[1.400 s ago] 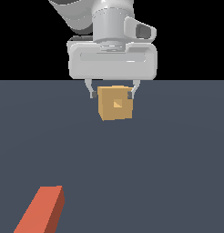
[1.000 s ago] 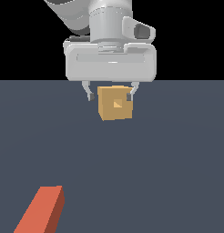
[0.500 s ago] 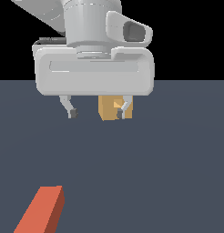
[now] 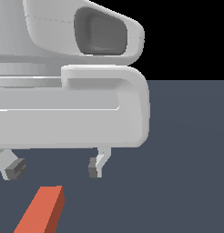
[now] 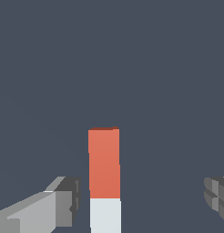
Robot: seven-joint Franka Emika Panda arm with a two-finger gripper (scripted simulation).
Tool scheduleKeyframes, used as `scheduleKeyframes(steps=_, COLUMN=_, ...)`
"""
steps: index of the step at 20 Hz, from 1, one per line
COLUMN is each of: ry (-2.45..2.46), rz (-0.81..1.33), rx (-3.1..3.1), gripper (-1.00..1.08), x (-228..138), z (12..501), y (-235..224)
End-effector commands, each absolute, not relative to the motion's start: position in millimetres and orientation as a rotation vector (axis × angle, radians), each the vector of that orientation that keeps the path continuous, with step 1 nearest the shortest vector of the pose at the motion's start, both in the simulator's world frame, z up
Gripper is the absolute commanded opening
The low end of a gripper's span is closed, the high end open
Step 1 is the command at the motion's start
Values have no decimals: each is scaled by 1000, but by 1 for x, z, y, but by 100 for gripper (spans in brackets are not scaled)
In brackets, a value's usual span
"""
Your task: Insert the peg into the horizontal hole in a box.
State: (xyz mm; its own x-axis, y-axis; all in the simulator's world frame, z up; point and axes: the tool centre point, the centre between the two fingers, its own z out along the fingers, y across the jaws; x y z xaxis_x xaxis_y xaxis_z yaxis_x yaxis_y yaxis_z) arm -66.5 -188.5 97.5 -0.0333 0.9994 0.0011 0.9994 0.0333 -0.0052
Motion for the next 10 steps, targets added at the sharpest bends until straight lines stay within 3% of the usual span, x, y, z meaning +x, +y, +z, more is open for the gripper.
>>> scheduleKeyframes(steps=1, ry=-2264, rz=4, rx=-2174, gripper=100, x=-74, z=89, y=-214)
scheduleKeyframes(steps=10, ry=-2281, rz=1, rx=-2159, gripper=100, x=-89, z=71, y=-272)
